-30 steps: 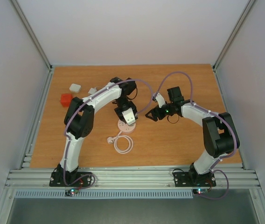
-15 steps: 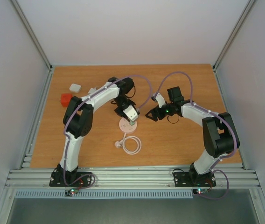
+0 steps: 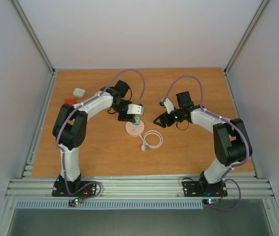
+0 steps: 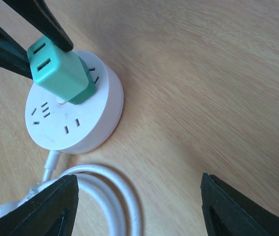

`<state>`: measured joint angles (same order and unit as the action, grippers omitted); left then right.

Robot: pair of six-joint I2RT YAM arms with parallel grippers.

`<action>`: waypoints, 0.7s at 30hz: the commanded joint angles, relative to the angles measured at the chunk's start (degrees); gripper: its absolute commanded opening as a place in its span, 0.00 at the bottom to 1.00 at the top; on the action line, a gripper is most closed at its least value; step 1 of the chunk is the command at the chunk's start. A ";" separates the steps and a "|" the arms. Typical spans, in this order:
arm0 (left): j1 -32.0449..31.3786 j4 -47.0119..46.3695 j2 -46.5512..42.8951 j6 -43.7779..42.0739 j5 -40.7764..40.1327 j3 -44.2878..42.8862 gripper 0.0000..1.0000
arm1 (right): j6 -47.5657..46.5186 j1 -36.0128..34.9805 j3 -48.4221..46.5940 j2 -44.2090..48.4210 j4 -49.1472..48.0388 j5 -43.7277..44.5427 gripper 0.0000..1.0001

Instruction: Pull the plug off the socket

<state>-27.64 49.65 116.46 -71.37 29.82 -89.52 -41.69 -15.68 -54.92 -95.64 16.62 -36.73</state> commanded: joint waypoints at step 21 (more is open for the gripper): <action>-4.18 -31.88 -17.12 56.46 -17.15 28.01 0.18 | 20.29 -8.19 3.23 0.24 -7.24 -5.66 0.46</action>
<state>-30.98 19.73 99.53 -20.51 13.41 -62.85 -25.50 -21.39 -52.95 -95.64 12.80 -43.31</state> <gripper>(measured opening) 0.296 0.463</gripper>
